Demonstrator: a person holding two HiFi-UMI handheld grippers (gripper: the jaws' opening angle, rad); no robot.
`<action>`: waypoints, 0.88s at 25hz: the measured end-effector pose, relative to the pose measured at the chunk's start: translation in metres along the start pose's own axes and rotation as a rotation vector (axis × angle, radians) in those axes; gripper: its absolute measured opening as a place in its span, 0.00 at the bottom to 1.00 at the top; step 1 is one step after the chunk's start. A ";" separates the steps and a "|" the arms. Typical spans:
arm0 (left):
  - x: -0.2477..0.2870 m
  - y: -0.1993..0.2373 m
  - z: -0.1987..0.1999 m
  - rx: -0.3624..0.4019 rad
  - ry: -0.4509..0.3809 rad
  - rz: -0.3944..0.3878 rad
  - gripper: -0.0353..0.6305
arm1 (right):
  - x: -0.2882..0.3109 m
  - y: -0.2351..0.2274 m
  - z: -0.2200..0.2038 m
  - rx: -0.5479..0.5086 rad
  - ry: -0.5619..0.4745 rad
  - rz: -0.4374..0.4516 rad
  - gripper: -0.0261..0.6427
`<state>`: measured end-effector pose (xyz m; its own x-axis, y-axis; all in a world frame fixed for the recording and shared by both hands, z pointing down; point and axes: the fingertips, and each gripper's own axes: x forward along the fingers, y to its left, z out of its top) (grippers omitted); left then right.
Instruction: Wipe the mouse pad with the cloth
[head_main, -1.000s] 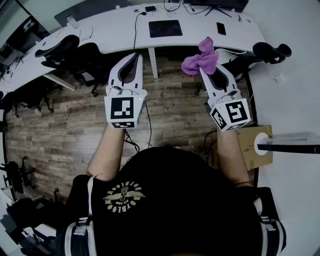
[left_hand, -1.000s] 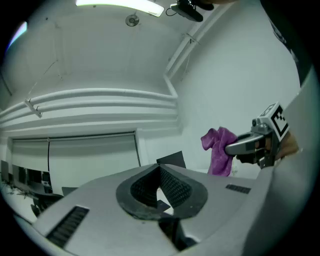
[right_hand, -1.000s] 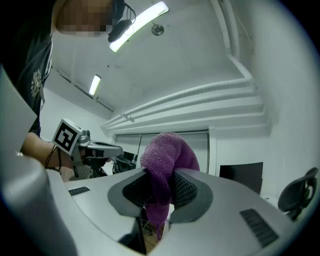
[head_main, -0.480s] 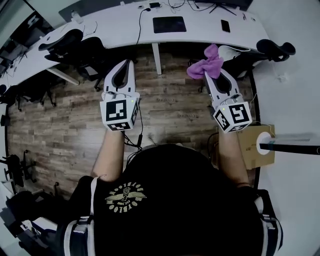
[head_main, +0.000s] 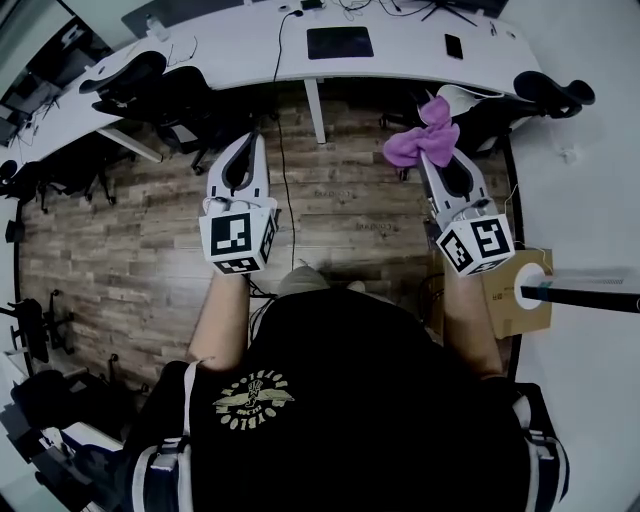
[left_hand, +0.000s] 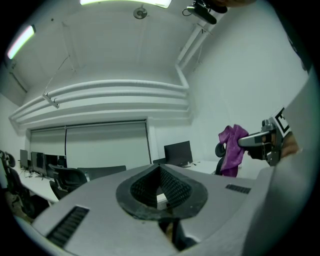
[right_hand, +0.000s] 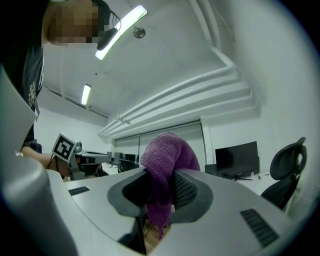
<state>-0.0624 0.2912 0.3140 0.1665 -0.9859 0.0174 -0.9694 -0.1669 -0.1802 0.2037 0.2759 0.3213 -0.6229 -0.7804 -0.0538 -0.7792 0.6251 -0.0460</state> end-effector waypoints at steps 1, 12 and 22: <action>-0.001 -0.003 -0.002 0.005 0.006 -0.005 0.06 | -0.001 0.000 -0.001 0.008 -0.002 0.000 0.17; 0.030 -0.003 -0.021 0.007 0.023 -0.072 0.06 | 0.029 -0.005 -0.024 0.028 0.043 -0.019 0.17; 0.098 0.021 -0.016 -0.004 -0.008 -0.136 0.06 | 0.092 -0.018 -0.022 0.016 0.043 -0.041 0.17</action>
<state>-0.0698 0.1909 0.3276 0.2981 -0.9539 0.0335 -0.9384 -0.2993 -0.1724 0.1588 0.1923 0.3391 -0.5932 -0.8050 -0.0089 -0.8031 0.5925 -0.0629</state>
